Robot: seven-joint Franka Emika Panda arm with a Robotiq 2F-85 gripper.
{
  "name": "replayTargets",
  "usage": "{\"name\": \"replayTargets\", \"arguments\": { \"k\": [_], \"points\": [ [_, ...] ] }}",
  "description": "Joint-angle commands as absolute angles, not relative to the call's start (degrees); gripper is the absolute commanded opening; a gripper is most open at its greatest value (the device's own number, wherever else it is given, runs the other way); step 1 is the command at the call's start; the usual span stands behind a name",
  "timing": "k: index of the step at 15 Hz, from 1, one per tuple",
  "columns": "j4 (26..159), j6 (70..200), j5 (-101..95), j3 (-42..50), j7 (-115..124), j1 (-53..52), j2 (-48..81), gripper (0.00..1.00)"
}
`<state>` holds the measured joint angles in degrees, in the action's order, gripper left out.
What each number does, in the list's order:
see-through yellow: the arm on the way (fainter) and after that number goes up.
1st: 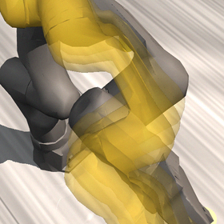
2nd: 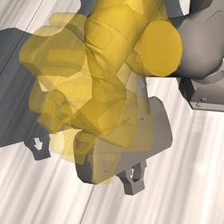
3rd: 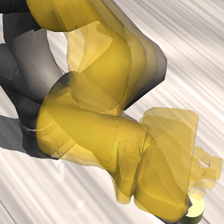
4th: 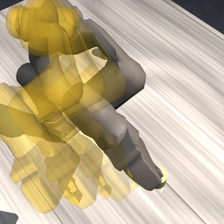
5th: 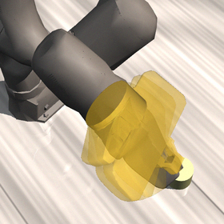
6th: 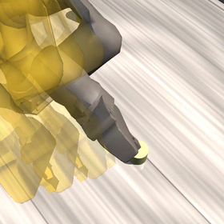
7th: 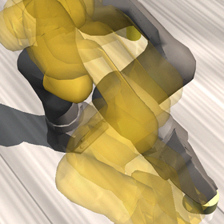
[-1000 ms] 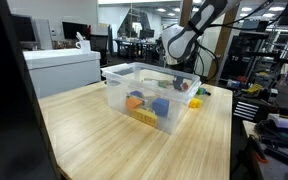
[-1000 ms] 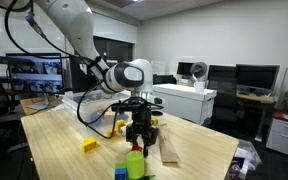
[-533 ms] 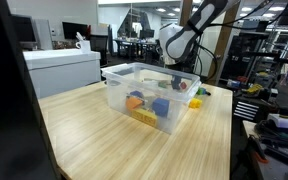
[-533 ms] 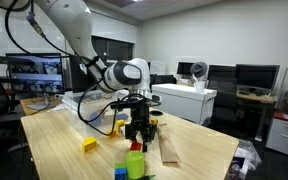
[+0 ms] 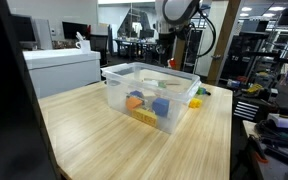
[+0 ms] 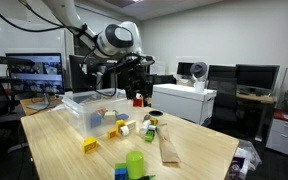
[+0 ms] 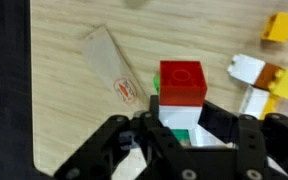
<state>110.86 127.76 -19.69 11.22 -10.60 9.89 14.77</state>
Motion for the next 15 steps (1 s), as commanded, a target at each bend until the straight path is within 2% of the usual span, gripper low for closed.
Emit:
{"name": "replayTargets", "arguments": {
  "k": [1,8,9,10,14,15],
  "points": [
    [112.9,126.8,-15.0,7.8,-13.5,8.5,5.8,0.15],
    [124.4,128.1,-8.0,2.5,-23.2,2.7,-6.4,0.15],
    [125.4,127.9,-7.9,2.4,-23.9,2.0,-6.7,0.65],
    [126.0,128.0,-8.0,2.5,-24.3,1.7,-6.8,0.66],
    [125.1,128.2,-7.3,4.5,-23.3,2.8,-5.3,0.90],
    [125.0,129.3,-7.5,6.0,-23.4,4.0,-4.8,0.99]
  ]
}}
